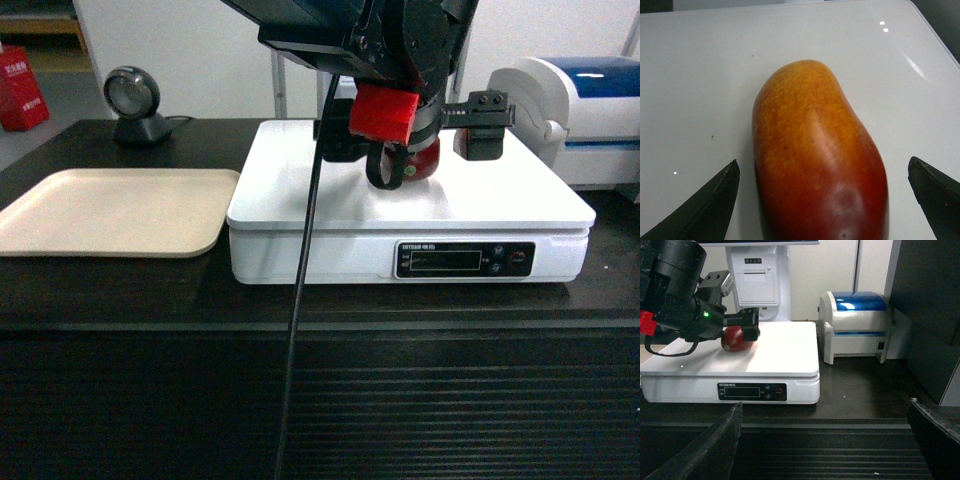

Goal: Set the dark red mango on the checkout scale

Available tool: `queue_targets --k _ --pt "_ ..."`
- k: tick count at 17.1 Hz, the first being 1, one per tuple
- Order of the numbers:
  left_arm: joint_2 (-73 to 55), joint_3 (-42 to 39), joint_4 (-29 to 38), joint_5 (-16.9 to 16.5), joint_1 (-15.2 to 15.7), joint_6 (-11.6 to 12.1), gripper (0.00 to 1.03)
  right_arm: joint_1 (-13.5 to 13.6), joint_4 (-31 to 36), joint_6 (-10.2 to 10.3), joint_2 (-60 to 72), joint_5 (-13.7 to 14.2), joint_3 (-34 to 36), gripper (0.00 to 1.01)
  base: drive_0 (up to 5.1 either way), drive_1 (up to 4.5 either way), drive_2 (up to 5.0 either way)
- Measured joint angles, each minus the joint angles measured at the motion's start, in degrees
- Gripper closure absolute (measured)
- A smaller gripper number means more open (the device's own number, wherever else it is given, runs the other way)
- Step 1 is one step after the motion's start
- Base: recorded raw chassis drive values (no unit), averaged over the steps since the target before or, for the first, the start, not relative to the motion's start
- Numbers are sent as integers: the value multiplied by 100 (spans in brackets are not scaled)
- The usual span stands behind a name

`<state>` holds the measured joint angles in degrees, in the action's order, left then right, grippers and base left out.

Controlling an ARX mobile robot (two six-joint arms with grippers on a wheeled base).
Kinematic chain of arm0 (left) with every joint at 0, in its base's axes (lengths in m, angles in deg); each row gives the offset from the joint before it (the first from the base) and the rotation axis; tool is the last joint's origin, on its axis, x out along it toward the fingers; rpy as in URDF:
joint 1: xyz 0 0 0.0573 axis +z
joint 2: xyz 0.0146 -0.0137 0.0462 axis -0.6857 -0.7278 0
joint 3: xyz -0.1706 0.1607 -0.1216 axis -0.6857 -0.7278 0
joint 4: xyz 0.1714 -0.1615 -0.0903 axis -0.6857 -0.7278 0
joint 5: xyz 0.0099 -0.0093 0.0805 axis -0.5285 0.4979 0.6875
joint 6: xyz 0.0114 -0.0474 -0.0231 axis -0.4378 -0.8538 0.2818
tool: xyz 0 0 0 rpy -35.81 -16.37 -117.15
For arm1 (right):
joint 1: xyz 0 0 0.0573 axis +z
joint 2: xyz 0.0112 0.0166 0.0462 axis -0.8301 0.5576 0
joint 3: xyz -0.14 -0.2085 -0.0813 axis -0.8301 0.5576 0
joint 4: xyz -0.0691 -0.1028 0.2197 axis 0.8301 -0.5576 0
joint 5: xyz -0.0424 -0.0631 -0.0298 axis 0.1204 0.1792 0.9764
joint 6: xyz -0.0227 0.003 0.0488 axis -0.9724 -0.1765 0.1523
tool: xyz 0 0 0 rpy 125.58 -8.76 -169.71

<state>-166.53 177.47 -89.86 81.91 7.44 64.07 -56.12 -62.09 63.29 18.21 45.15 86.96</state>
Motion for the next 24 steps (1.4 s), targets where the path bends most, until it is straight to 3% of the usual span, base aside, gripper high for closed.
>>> queue_targets --k 3,6,11,13,15,18,21,23,24 --pt "138 -153 267 -59 0 162 5 0 0 0 -2 0 0 3 0 0 0" --pt "544 -531 651 -337 20 492 5 0 0 0 0 0 0 3 0 0 0" --pt "1512 -1773 1344 -1849 339 1394 5 0 0 0 -2 0 0 3 0 0 0" --pt "1856 -2437 1644 -2483 723 1652 5 0 0 0 -2 0 0 3 0 0 0" --pt "2227 -3032 1834 -2894 1200 1799 5 0 0 0 0 0 0 3 0 0 0" --pt "2942 -3939 2116 -3178 2063 1899 5 0 0 0 0 0 0 3 0 0 0" --pt "3901 -5056 2240 -3077 2955 2094 5 0 0 0 0 0 0 3 0 0 0" --pt "4610 -5842 2371 -2924 3355 2020 5 0 0 0 0 0 0 3 0 0 0" --pt "5031 -6229 2476 -2861 3506 1856 5 0 0 0 0 0 0 3 0 0 0"
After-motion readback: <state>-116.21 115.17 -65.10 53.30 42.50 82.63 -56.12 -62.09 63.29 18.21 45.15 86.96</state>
